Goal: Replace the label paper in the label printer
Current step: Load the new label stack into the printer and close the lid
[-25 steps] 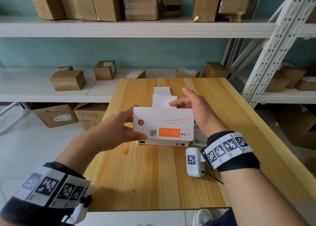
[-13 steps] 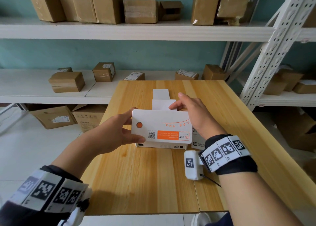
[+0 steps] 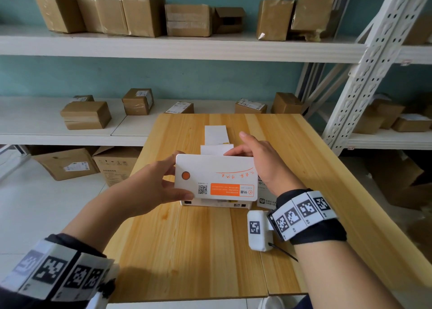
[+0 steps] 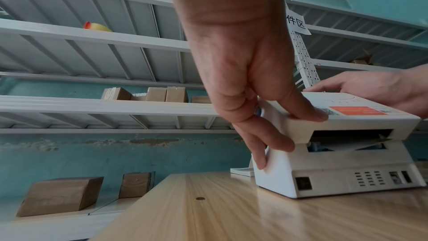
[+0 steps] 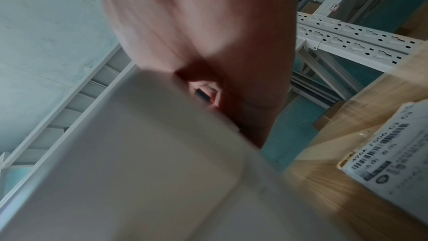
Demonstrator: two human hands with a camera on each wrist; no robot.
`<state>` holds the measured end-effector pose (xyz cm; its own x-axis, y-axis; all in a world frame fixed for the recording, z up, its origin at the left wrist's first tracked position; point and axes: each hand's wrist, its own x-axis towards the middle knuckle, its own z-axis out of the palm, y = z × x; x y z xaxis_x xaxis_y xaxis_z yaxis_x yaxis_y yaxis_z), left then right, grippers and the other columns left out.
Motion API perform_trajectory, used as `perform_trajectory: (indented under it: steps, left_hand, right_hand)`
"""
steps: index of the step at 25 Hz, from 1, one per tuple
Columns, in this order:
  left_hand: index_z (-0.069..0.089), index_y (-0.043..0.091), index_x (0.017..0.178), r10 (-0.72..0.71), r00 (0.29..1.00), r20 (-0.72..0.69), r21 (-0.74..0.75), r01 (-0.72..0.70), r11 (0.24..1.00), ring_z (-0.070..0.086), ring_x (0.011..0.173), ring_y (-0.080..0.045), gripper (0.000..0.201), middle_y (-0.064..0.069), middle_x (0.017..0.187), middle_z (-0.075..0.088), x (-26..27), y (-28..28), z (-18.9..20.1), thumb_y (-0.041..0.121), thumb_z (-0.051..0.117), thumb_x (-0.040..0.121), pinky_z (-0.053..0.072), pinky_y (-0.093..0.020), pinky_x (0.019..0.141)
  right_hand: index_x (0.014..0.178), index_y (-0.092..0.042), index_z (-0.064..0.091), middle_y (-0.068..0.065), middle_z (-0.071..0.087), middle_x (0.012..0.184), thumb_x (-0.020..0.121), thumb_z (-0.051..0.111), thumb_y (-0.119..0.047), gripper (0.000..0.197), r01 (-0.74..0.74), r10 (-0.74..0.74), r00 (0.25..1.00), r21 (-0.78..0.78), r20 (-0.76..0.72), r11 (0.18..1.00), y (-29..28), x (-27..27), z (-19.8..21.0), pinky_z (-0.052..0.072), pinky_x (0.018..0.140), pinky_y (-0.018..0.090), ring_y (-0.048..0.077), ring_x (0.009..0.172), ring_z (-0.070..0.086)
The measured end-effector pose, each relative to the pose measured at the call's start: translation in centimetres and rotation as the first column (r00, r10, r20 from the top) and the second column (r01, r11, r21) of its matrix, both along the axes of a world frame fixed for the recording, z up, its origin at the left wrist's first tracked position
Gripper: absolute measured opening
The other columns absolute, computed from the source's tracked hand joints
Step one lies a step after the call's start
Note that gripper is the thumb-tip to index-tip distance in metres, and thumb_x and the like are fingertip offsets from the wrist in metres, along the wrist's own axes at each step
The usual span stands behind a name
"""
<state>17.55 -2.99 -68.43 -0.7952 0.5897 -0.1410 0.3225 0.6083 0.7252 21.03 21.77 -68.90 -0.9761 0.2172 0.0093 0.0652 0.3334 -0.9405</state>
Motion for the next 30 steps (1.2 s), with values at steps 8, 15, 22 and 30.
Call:
perform_trajectory:
  steps: [8, 15, 22, 30]
  left_hand:
    - [0.033, 0.044, 0.143, 0.006, 1.000, -0.007, 0.006, -0.006, 1.000, 0.073, 0.091, -0.003, 0.081, 0.023, 0.119, 0.065, -0.15, -0.10, -0.31, 0.028, 0.079, 0.079, 0.061, -0.042, 0.085]
    - [0.029, 0.043, 0.146, 0.012, 1.000, -0.014, -0.006, -0.012, 1.000, 0.073, 0.094, -0.007, 0.086, 0.022, 0.124, 0.062, -0.20, -0.06, -0.47, 0.027, 0.080, 0.078, 0.060, -0.043, 0.087]
    - [0.026, 0.046, 0.144, 0.032, 0.999, 0.013, 0.013, -0.032, 0.999, 0.073, 0.092, -0.009, 0.085, 0.025, 0.121, 0.062, 0.29, -0.09, -0.50, 0.025, 0.079, 0.081, 0.061, -0.043, 0.083]
    - [0.013, 0.024, 0.158, 0.045, 0.970, -0.238, -0.165, -0.086, 0.983, 0.052, 0.126, -0.015, 0.107, 0.012, 0.159, 0.020, 0.64, -0.05, 0.36, 0.036, 0.081, 0.075, 0.052, -0.034, 0.101]
  right_hand:
    - [0.092, -0.013, 0.081, 0.005, 0.078, 0.075, 0.104, 0.032, -0.050, 0.063, -0.001, 0.003, 0.997, -0.036, 0.071, 0.999, -0.25, 0.11, 0.16, 0.046, 0.065, 0.028, 0.019, 0.069, 0.070]
    - [0.098, -0.010, 0.079, 0.003, 0.076, 0.072, 0.103, 0.032, -0.053, 0.064, -0.011, 0.015, 0.994, -0.037, 0.109, 0.999, -0.10, 0.10, 0.11, 0.045, 0.068, 0.029, 0.018, 0.065, 0.070]
    - [0.101, -0.007, 0.077, 0.010, 0.074, 0.073, 0.103, 0.041, -0.046, 0.052, 0.003, 0.003, 0.993, -0.054, 0.121, 0.999, 0.03, 0.01, -0.08, 0.041, 0.060, 0.027, 0.016, 0.058, 0.067]
    - [0.093, 0.007, 0.073, 0.009, 0.061, 0.067, 0.097, 0.054, -0.019, 0.033, -0.005, 0.006, 0.996, -0.008, 0.094, 1.000, 0.22, -0.38, -0.35, 0.032, 0.057, 0.031, 0.018, 0.058, 0.055]
